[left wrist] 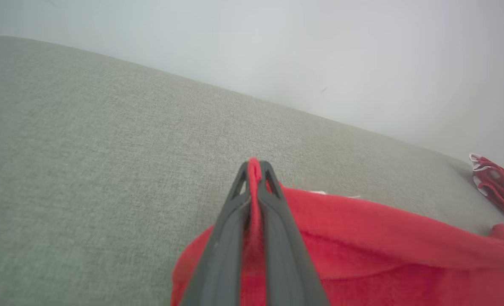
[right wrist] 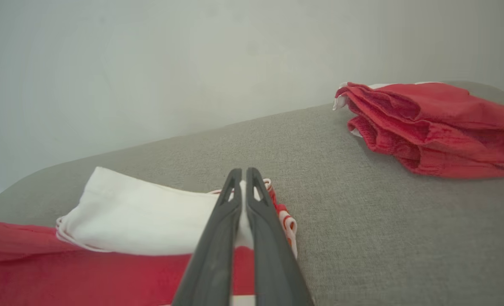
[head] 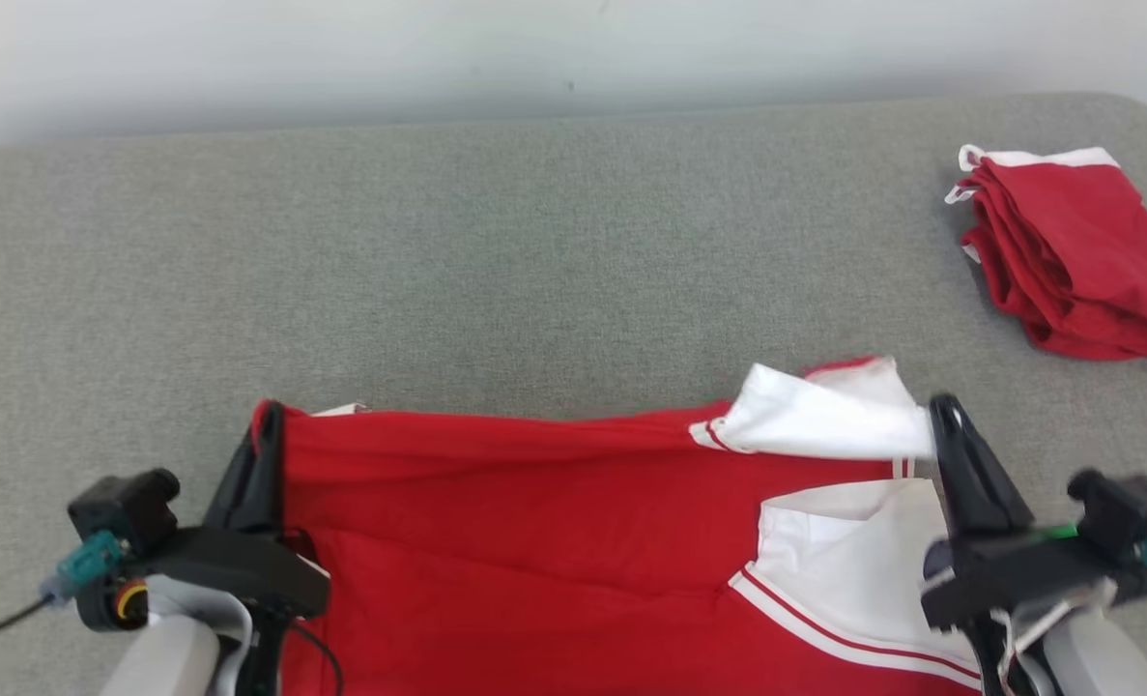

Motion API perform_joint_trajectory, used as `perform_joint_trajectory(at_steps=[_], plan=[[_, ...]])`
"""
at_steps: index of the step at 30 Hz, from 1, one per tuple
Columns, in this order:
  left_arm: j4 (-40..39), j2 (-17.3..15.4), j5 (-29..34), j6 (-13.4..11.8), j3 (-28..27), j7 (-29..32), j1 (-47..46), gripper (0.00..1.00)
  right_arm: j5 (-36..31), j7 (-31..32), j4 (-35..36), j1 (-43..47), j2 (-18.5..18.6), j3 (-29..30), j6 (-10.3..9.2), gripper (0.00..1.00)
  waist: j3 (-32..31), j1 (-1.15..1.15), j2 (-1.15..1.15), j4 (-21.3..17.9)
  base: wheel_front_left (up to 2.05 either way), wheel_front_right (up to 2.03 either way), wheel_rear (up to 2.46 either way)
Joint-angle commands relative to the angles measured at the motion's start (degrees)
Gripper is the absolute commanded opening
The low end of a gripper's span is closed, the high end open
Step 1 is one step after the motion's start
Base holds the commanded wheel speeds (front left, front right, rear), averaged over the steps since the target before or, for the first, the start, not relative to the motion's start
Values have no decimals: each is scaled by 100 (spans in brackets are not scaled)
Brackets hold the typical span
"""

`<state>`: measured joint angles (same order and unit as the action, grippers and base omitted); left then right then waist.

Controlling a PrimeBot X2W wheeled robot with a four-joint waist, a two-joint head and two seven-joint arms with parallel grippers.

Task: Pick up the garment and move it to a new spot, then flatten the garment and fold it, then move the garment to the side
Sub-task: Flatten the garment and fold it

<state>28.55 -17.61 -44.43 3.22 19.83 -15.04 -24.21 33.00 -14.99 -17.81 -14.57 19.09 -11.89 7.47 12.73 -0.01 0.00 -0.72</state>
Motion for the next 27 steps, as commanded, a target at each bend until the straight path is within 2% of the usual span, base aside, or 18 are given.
perform_joint_trajectory(at_steps=[1,7,13,15,20,21,22,23,24,27], plan=[[-136,73,143,-27,-92,-16,185,0,-24,-21,136,210,-66,96,0,0,-62,1,0,53,0,0,0],[-538,424,487,-20,-463,-16,625,0,-145,-22,423,795,-193,318,0,0,-99,1,0,135,0,0,0],[-836,767,799,47,-829,-16,1093,0,-260,-22,411,1171,-269,485,0,0,-127,1,0,194,0,0,0],[-823,929,928,123,-941,-16,1299,0,-311,-23,327,1301,-309,572,0,0,-138,1,0,222,0,0,0],[-528,1073,1180,220,-1067,-17,1441,0,-304,-14,46,1333,-356,465,0,0,-183,1,0,240,0,0,0],[-470,1075,1290,219,-1067,-17,1439,23,-328,-7,-44,1318,-336,427,0,0,-202,1,0,245,0,0,0],[-395,1094,1352,223,-1084,-16,1445,46,-350,-9,-105,1286,-321,412,0,22,-220,1,0,249,0,0,0],[-350,1116,1415,239,-1123,-16,1443,100,-304,-9,-160,1262,-349,409,0,76,-237,1,0,249,0,0,0],[-357,1139,1480,261,-1189,-16,1428,100,-238,-11,-196,1252,-375,416,0,100,-256,1,0,253,0,0,0],[-415,1204,1623,299,-1375,-16,1497,100,-211,-17,-233,1248,-316,467,0,100,-328,1,0,260,0,0,0]])
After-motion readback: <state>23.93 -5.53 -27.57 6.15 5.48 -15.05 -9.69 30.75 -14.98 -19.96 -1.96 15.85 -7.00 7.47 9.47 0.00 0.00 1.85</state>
